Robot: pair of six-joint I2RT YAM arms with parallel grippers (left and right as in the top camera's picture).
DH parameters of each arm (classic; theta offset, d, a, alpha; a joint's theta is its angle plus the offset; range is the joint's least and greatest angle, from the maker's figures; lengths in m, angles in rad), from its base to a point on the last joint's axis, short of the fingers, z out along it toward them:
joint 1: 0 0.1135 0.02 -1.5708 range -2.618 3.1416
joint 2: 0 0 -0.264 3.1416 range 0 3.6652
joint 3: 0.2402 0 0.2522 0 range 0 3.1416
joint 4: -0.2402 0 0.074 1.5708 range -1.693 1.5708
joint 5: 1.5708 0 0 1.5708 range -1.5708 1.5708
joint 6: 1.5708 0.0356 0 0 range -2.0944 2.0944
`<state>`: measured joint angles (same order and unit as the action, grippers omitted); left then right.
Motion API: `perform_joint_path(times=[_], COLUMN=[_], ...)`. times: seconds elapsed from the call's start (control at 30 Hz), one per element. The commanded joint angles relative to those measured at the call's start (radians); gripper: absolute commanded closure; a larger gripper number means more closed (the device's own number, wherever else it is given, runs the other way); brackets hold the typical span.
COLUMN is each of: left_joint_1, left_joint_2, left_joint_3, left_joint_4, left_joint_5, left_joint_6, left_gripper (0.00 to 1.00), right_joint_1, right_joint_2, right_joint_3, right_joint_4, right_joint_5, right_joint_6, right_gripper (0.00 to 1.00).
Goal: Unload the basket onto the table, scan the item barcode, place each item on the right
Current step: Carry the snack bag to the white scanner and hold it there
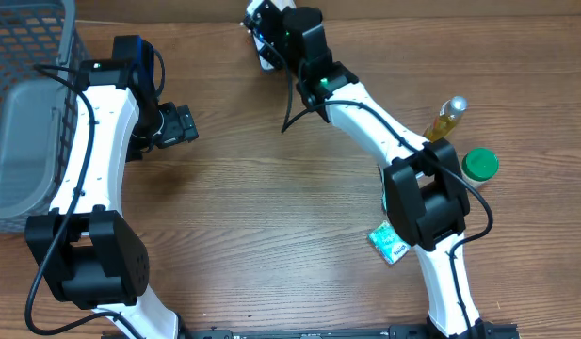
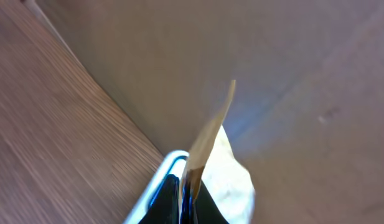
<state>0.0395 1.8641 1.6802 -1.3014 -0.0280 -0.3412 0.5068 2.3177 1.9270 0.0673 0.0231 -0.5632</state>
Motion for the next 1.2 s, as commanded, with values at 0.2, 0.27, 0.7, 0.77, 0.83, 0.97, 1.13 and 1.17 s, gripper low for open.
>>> perform_joint_path(times=[0.2, 0.27, 0.7, 0.77, 0.83, 0.97, 1.13, 1.17], left_joint_1=[-0.001, -0.001, -0.001, -0.001, -0.001, -0.001, -0.001, -0.001], left_joint_2=[0.006, 0.006, 0.006, 0.006, 0.006, 0.006, 0.006, 0.006], left_joint_3=[0.018, 0.018, 0.018, 0.018, 0.018, 0.018, 0.018, 0.018], left_joint_4=[0.001, 0.001, 0.001, 0.001, 0.001, 0.001, 0.001, 0.001], left_joint_5=[-0.008, -0.008, -0.008, -0.008, -0.008, -0.008, -0.008, -0.008], left_joint_6=[0.005, 0.005, 0.005, 0.005, 0.005, 0.005, 0.005, 0.005], left_gripper=[0.0, 0.0, 0.0, 0.0, 0.0, 0.01, 0.0, 0.0], right_joint_1=[0.022, 0.023, 0.025, 0.026, 0.028, 0.029, 0.03, 0.03], right_joint_2=[-0.004, -0.004, -0.004, -0.004, -0.004, -0.004, -0.004, -0.004], right_joint_3=[0.018, 0.018, 0.018, 0.018, 0.018, 0.018, 0.018, 0.018], right_joint_4=[0.151, 0.132, 0.212, 0.237, 0.238, 0.243, 0.195, 0.169], right_joint_5=[-0.025, -0.026, -0.108, -0.109, -0.117, -0.155, -0.156, -0.156], right_joint_6=[0.017, 0.017, 0.124, 0.143, 0.145, 0.158, 0.201, 0.202], right_gripper=[0.96, 0.96, 0.96, 0.96, 0.96, 0.96, 0.96, 0.96])
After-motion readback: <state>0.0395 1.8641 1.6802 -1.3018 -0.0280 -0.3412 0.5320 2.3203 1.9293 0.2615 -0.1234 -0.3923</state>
